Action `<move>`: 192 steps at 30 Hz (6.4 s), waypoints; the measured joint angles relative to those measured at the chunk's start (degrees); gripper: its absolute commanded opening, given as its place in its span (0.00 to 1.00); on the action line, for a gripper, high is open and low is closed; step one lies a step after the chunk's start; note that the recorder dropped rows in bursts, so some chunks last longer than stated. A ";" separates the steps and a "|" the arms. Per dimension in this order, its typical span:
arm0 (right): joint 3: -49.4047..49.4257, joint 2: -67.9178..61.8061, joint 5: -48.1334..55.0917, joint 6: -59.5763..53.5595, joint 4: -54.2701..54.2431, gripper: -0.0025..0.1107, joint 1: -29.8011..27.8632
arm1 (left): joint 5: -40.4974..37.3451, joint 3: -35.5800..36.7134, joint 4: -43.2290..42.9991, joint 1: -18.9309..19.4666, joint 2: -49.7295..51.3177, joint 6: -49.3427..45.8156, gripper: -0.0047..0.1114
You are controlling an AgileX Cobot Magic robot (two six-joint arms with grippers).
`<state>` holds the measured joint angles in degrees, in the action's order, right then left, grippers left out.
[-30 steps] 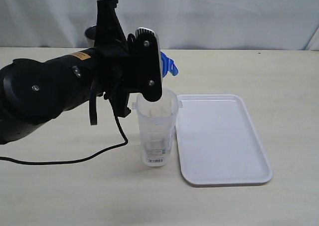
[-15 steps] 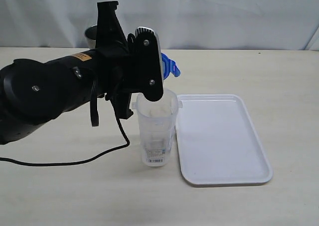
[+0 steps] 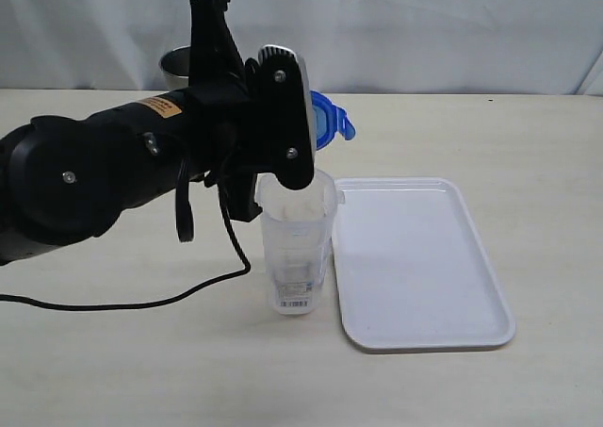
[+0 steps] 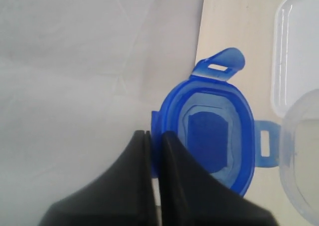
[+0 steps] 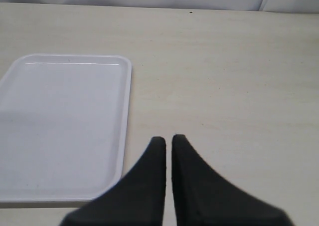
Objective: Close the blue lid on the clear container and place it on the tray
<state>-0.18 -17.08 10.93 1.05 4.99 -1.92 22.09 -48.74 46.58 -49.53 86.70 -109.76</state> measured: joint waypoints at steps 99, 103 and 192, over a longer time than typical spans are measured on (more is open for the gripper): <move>0.00 0.00 0.00 0.00 0.00 0.06 0.00 | 12.93 3.24 12.04 -11.39 -0.54 -11.18 0.04; 0.00 0.00 0.00 0.00 0.00 0.06 0.00 | 13.07 3.24 12.29 -11.42 -0.54 -11.18 0.04; 0.00 0.00 0.00 0.00 0.00 0.06 0.00 | 3.57 7.82 17.62 -13.08 -0.33 -11.18 0.04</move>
<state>-0.18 -17.08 10.93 1.05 4.99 -1.92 25.66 -40.92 64.20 -62.61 86.37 -120.93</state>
